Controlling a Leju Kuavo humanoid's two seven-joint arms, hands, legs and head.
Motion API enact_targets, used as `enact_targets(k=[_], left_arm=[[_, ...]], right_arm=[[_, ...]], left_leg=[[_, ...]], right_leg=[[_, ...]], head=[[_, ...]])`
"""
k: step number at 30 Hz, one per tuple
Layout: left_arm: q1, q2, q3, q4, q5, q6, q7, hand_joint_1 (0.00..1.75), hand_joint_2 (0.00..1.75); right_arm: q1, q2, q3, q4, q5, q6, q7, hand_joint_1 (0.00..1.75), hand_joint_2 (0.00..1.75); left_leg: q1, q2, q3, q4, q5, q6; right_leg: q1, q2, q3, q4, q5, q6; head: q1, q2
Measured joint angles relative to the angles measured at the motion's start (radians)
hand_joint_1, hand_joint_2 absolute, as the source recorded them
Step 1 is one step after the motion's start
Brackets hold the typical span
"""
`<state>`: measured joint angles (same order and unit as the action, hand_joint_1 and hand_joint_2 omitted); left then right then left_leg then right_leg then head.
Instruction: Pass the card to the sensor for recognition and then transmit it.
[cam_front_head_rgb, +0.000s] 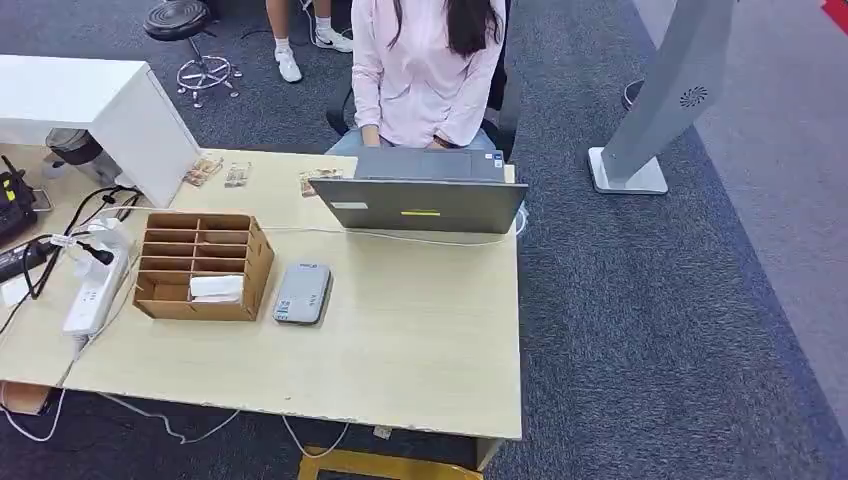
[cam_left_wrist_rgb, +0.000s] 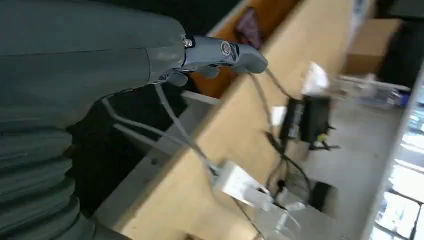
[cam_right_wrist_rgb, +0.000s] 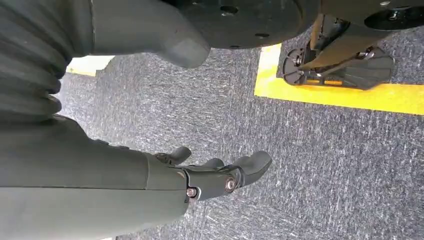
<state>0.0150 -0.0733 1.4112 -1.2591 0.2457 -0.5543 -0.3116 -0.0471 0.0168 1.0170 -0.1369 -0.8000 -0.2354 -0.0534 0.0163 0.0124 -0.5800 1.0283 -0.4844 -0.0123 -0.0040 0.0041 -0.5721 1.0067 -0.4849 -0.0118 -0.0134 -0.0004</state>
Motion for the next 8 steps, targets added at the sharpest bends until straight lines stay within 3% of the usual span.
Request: enact_targets(k=[3, 4, 5, 6, 8], left_arm=[[-0.007, -0.039, 0.045, 0.121, 0.008, -0.002, 0.047, 0.00, 0.00], [-0.009, -0.051, 0.058, 0.165, 0.010, -0.001, 0.051, 0.00, 1.75], [-0.012, -0.059, 0.068, 0.210, 0.010, -0.001, 0.051, 0.00, 1.75], [-0.014, -0.066, 0.078, 0.257, 0.008, 0.007, 0.051, 0.00, 1.75], [-0.015, -0.077, 0.084, 0.332, -0.004, 0.032, 0.048, 0.00, 1.75]], right_arm=[[0.000, 0.000, 0.000, 0.000, 0.000, 0.001, -0.007, 0.00, 0.00], [0.000, 0.000, 0.000, 0.000, 0.001, 0.004, -0.011, 0.00, 0.00], [0.000, 0.000, 0.000, 0.000, 0.002, 0.006, -0.013, 0.00, 0.00], [0.000, 0.000, 0.001, 0.000, 0.003, 0.007, -0.014, 0.00, 1.75], [-0.001, 0.000, 0.002, 0.000, 0.004, 0.006, -0.013, 0.00, 1.75]], left_leg=[[-0.001, -0.001, 0.000, 0.000, 0.000, 0.001], [-0.001, -0.001, 0.001, 0.000, 0.000, 0.001], [-0.002, -0.001, 0.001, 0.000, -0.001, 0.001], [-0.002, -0.001, 0.001, 0.000, -0.001, 0.001], [-0.002, -0.001, 0.001, 0.000, -0.001, 0.001]], right_leg=[[-0.001, -0.001, 0.001, 0.000, 0.000, 0.000], [-0.001, -0.001, 0.001, 0.000, 0.000, 0.000], [-0.002, -0.001, 0.001, 0.000, 0.000, 0.000], [-0.002, -0.002, 0.001, 0.000, 0.000, 0.000], [-0.002, -0.002, 0.001, 0.000, 0.000, 0.000]], head=[[0.000, 0.000], [0.000, 0.000], [0.000, 0.000], [0.000, 0.000], [0.000, 0.000]])
